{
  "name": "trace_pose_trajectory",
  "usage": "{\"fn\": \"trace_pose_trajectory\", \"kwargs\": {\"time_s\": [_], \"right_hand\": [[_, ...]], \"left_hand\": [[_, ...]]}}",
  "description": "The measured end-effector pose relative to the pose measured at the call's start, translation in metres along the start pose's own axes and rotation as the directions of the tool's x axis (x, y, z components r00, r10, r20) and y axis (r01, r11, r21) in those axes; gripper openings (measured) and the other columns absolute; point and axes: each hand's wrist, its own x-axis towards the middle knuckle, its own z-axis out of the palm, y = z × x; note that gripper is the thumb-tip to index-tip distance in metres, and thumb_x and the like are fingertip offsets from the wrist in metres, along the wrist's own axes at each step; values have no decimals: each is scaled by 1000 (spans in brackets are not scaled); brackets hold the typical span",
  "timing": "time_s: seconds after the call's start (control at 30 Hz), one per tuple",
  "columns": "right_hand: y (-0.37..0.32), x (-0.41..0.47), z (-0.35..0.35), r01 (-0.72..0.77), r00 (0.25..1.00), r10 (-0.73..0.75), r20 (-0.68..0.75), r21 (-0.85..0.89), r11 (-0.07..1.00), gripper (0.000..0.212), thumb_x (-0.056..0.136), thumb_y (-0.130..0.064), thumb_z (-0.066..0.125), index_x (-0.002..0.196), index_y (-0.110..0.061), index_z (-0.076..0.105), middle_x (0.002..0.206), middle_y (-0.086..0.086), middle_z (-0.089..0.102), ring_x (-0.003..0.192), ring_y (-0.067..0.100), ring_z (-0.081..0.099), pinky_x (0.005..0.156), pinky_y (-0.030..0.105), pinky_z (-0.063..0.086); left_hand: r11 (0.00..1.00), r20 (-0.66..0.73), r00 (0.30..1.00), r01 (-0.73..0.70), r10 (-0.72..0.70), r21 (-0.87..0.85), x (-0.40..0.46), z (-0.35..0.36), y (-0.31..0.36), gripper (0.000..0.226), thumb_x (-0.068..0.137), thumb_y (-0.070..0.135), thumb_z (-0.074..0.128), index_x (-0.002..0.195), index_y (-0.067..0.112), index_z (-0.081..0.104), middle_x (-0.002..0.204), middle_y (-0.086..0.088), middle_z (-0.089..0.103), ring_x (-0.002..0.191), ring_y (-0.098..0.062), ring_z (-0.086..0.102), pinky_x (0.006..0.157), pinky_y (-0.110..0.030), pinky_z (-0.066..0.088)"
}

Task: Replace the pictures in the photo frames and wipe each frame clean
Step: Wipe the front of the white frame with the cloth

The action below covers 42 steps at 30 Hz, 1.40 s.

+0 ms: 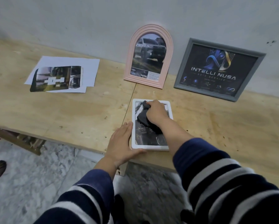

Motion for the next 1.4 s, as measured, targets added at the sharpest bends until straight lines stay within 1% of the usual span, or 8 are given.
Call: {"fn": "trace_pose_trajectory", "kwargs": {"time_s": [0.13, 0.3, 0.53, 0.77, 0.93, 1.17, 1.27, 1.4], "right_hand": [[0, 5, 26, 19, 1000, -14, 19, -281, 960, 41, 90, -11, 40, 130, -16, 52, 140, 4, 39, 129, 30, 30, 103, 40, 37], [-5, 13, 24, 134, 988, -102, 112, -333, 933, 50, 90, -10, 42, 138, -23, 47, 142, -1, 37, 127, 28, 30, 104, 42, 32], [6, -10, 21, 288, 956, -233, 178, -429, 856, 48, 89, -10, 44, 135, -24, 51, 140, -6, 43, 124, 25, 34, 98, 35, 35], [20, -48, 23, 354, 930, -284, 235, -355, 865, 54, 89, -3, 45, 136, -30, 52, 136, -13, 47, 124, 20, 34, 97, 32, 38], [29, -70, 26, 387, 913, -319, 254, -294, 874, 56, 88, 0, 46, 134, -30, 55, 131, -14, 51, 115, 19, 38, 82, 26, 30], [35, -72, 28, 389, 894, -322, 312, -184, 903, 35, 86, -7, 55, 98, -35, 73, 109, -12, 65, 92, 13, 43, 86, 29, 39], [31, -64, 19, 237, 953, -200, 228, -148, 960, 42, 77, 0, 47, 77, -37, 67, 106, 0, 64, 95, 19, 54, 82, 30, 44], [19, -64, 16, 275, 959, -273, 72, -24, 961, 55, 74, 11, 35, 95, -23, 73, 98, -7, 65, 100, 19, 45, 90, 33, 42]], "left_hand": [[999, -19, 1000, 12, -11, 36, 0, 1, 0, 118, 58, 87, 38, 154, 24, 11, 161, 10, 15, 148, -8, 8, 115, -25, 7], [998, -1, 1000, 13, -13, 61, -1, 0, 0, 116, 61, 85, 41, 154, 24, 9, 161, 11, 12, 148, -7, 5, 116, -26, 5], [996, -8, 999, 34, -34, 78, -2, 0, 3, 118, 57, 86, 36, 154, 23, 12, 160, 9, 17, 148, -8, 8, 117, -31, 9], [997, -20, 999, 39, -38, 67, -4, 1, 3, 119, 57, 88, 38, 153, 22, 16, 159, 8, 20, 148, -8, 11, 117, -33, 10], [998, 2, 999, 33, -33, 58, -4, 0, 3, 125, 53, 90, 40, 154, 20, 13, 160, 6, 18, 148, -10, 8, 118, -36, 9], [999, 2, 999, 38, -38, 38, -5, 1, 2, 124, 55, 87, 49, 153, 19, 14, 160, 5, 20, 148, -11, 10, 119, -38, 10], [999, 6, 999, 37, -38, 24, -4, 1, 2, 121, 60, 81, 60, 153, 20, 13, 159, 5, 21, 148, -11, 10, 119, -38, 8], [999, -7, 999, 41, -40, 26, -3, 1, 2, 119, 62, 78, 65, 153, 21, 14, 159, 6, 21, 148, -10, 9, 118, -36, 8]]}}
